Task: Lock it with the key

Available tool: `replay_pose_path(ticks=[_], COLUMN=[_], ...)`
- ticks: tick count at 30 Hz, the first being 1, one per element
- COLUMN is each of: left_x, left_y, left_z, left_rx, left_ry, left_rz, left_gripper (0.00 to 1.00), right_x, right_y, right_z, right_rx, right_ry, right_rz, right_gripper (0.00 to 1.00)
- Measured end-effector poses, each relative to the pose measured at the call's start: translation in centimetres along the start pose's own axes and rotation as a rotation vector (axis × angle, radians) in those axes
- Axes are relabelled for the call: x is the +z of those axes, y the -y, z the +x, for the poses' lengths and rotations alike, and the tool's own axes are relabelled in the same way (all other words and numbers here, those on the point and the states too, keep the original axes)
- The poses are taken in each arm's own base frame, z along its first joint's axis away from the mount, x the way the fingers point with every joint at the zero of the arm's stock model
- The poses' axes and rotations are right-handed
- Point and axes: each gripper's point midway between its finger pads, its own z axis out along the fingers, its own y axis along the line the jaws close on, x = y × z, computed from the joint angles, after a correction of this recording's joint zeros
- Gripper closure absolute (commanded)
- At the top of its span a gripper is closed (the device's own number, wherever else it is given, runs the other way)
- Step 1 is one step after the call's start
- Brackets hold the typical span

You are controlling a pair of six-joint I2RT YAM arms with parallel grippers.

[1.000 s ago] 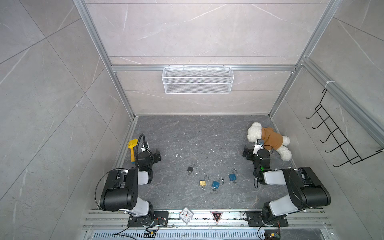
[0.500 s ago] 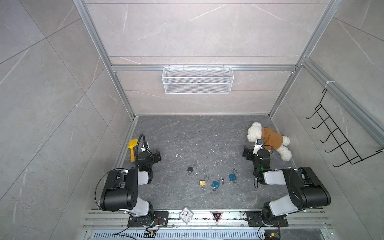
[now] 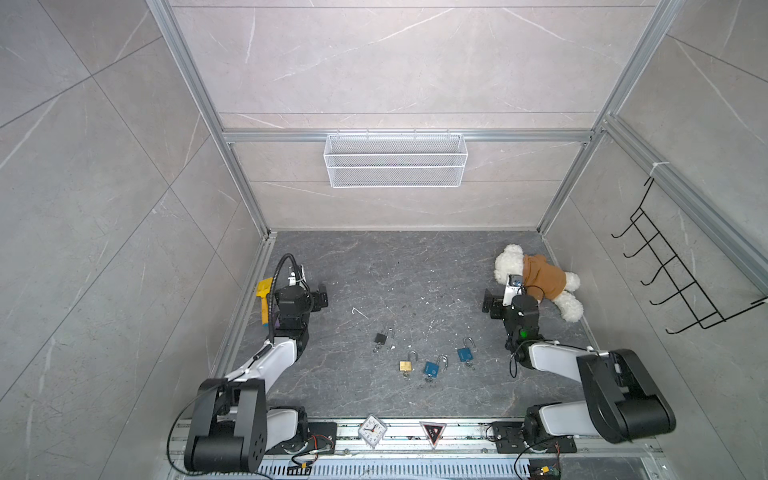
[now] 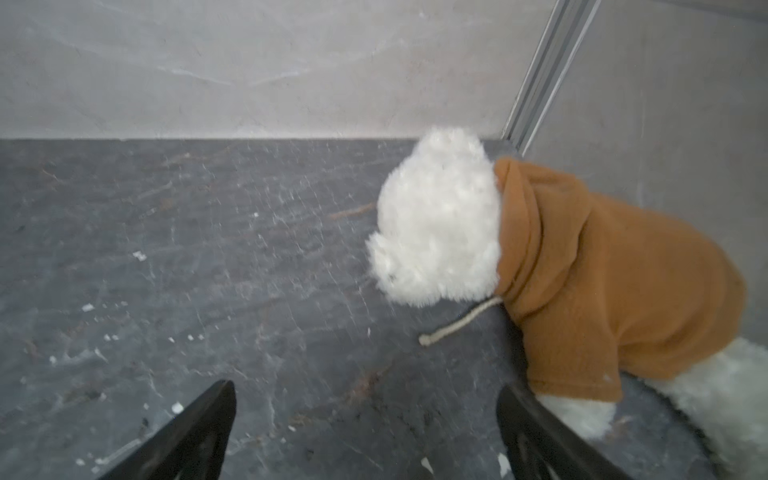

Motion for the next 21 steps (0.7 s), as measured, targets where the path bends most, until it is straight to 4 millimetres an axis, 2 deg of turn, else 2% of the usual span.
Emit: replay_pose_path(ticks=[4, 6, 8, 10, 14, 18, 21], left_x=[-1.8, -2.1, -2.4, -2.8, -4.2, -6.2, -7.1], left_y=[-0.9, -0.7, -0.1, 1.2, 5.8, 9.7, 10.4], left_z=[-1.7, -1.8, -1.4, -0.5, 2.1, 4.4, 5.6], left_rx=[-0.145, -0.199, -0.232, -0.246, -0.202, -0.143, -0.13], left_ry=[-0.021, -0.06, -0.112, -0.173, -0.288, -0.376, -0.426], left_rz=[-0.044, -0.044, -0.025, 0.019, 0.152, 0.261, 0.278], left_gripper=[0.0, 0.0, 0.0, 0.0, 0.0, 0.01, 0.05], right_x=[-0.2, -1.0, -2.2, -3.4, -6.4, -9.7, -11.1], right_y=[-2.9, -4.5, -6.1, -7.7, -10.2, -10.9, -10.2], right_z=[-6.7, -7.4, -5.9, -3.3, 1.7, 4.6, 6.1], right_rx=[0.061, 0.094, 0.112, 0.114, 0.077, 0.065, 0.089], right_ry=[0.007, -0.027, -0.103, -0.213, -0.403, -0.5, -0.547], right_rz=[-0.015, -0.044, -0.088, -0.129, -0.173, -0.199, -0.192], right_gripper=[0.0, 0.0, 0.0, 0.0, 0.06, 0.08, 0.08])
